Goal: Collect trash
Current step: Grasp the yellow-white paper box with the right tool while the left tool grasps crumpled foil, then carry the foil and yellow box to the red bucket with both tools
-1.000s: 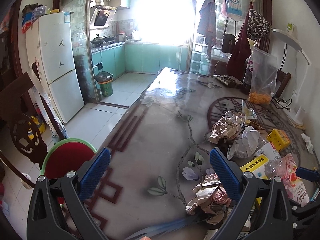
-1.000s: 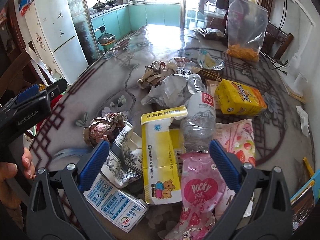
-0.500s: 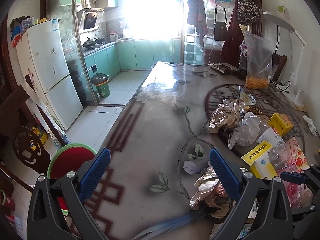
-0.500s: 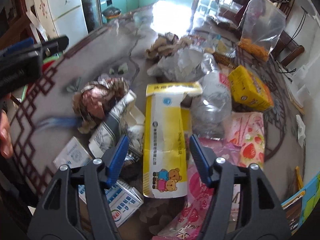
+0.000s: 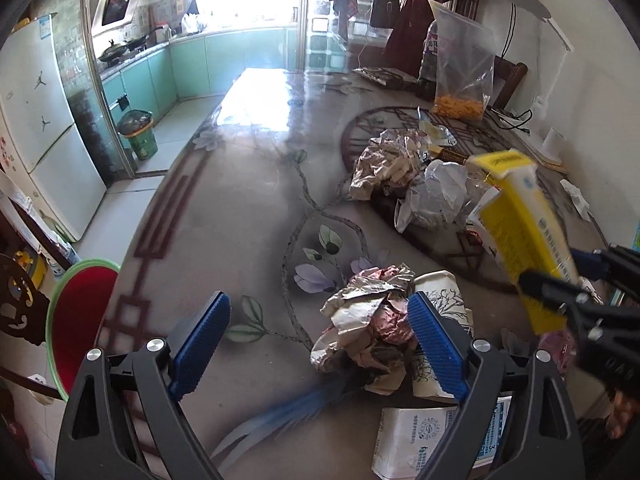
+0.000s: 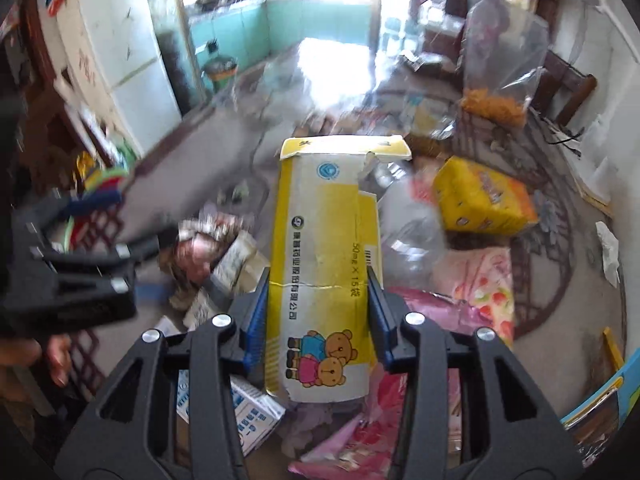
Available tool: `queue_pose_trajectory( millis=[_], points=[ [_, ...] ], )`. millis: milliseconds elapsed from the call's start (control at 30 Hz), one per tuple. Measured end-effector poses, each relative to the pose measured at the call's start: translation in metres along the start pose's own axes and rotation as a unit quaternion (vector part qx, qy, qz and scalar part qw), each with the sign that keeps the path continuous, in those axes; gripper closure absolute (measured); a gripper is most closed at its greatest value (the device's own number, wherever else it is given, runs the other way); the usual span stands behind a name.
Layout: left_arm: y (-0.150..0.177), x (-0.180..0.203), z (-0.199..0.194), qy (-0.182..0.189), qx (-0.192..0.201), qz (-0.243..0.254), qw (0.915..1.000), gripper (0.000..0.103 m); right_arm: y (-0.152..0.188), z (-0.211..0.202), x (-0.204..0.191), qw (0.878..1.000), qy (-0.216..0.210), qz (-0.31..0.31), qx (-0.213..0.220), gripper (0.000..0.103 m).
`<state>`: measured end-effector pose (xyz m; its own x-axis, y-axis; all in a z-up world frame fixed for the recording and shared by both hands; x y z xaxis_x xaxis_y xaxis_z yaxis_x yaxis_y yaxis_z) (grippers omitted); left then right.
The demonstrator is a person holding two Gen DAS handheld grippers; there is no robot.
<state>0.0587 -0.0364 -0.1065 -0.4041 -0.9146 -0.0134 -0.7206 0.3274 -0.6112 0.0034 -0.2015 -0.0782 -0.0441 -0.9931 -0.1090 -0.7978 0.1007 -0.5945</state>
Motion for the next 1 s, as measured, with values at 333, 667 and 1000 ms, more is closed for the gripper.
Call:
queue_pose_trajectory(
  millis=[333,667,1000],
  points=[
    [0.014,0.016,0.022,0.08,-0.025,-0.035,0.9959,0.042,-0.013,-0.006,0.014,0.998,-0.031,0.049,0.009,0.061],
    [0.005,0.017,0.022,0.109,0.003,-0.032,0.9935,0.091,-0.005,-0.006,0.0,1.0,-0.019,0.013,-0.012,0.061],
    [-0.002,-0.005,0.018,0.137,0.008,-0.074,0.9877,0.072,-0.05,-0.032,-0.074,0.98,0.029,-0.181,-0.08,0.061]
  ],
)
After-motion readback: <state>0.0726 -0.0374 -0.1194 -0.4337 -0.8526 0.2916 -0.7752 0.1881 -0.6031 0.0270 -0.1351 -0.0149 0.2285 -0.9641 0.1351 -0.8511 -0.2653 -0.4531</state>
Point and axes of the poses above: each gripper's, at about its wrist camera, not at the fingertips, and z roughly the way its jaws point, x to its right, y to its underside, the point moved 7 cm from there along z, roughly the way its jaws point, and after that the axes turned 9 degrees about z, right-handed, at the moved point
